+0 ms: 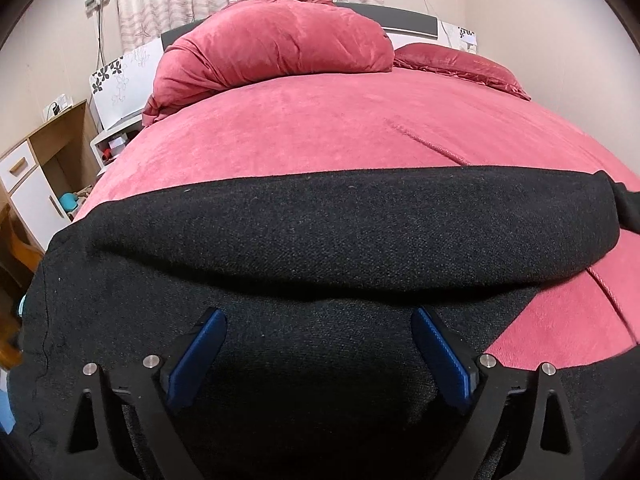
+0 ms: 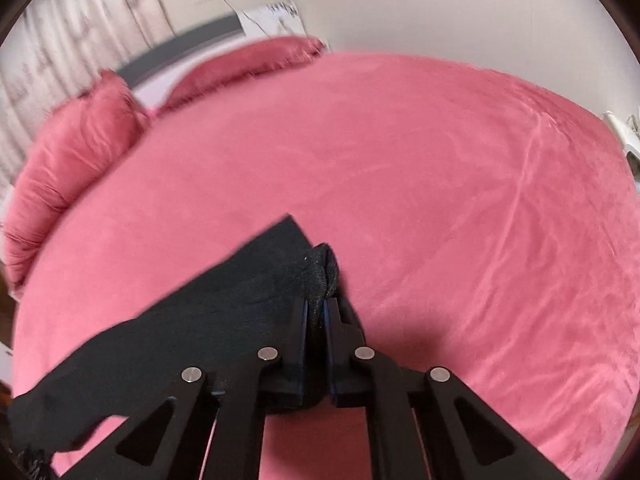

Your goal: Fold large clothes

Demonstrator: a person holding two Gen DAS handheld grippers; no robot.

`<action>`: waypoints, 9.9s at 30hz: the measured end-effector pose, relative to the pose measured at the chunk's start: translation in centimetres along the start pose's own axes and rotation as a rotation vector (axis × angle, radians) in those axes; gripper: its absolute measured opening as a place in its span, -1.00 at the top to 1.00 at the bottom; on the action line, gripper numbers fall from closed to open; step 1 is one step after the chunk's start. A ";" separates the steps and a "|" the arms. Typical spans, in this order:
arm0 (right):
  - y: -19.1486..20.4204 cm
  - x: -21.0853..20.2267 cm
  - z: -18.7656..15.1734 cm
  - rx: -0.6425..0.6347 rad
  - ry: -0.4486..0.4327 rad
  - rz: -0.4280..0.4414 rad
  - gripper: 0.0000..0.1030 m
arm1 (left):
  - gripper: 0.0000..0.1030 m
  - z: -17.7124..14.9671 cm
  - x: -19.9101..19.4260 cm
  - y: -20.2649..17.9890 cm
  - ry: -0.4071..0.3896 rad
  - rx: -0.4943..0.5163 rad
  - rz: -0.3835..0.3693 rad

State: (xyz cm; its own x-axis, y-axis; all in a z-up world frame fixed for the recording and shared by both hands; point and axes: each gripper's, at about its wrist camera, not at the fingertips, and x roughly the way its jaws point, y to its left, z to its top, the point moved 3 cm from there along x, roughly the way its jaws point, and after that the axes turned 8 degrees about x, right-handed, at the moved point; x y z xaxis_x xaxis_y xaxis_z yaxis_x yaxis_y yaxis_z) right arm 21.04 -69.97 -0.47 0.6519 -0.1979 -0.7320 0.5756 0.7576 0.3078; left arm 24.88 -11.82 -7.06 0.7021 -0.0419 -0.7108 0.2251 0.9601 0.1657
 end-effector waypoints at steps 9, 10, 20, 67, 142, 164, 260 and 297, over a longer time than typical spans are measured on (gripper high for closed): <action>1.3 -8.3 -2.8 -0.045 -0.126 0.110 0.88 | -0.81 2.2 -1.3 2.0 0.015 -0.167 -0.195; 1.3 -9.4 -3.1 -0.044 -0.140 0.121 0.89 | -0.81 2.9 -1.9 2.4 -0.008 -0.203 -0.222; -0.1 -18.5 -7.0 0.041 -0.248 0.226 0.89 | -0.84 8.7 -1.4 3.3 -0.069 -0.112 -0.200; 10.3 2.1 0.2 -0.337 0.110 -0.228 -0.33 | -1.00 9.7 9.9 8.0 0.114 0.314 -0.146; 9.1 -0.9 -1.8 0.047 0.052 0.107 -0.05 | -0.46 8.2 3.1 6.3 -0.136 0.091 -0.140; -3.4 6.0 2.2 0.782 0.092 0.418 0.84 | -0.80 -2.9 -1.4 -0.3 -0.037 0.123 -0.357; -21.6 -17.1 -20.6 0.591 -0.002 -0.196 -0.18 | -0.99 -14.3 -11.2 18.2 -0.036 -0.436 -0.043; 1.9 -12.4 -19.9 -0.054 -0.079 -0.106 -0.13 | -0.99 -10.9 -11.8 12.9 -0.118 -0.152 -0.092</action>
State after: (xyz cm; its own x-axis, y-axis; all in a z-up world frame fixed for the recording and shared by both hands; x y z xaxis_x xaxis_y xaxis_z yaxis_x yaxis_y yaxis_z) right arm 4.25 -53.68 -2.91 0.6268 -0.3254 -0.7080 0.6171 0.7620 0.1962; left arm 12.10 4.07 -3.94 0.7597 -0.1553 -0.6315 0.1938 0.9810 -0.0081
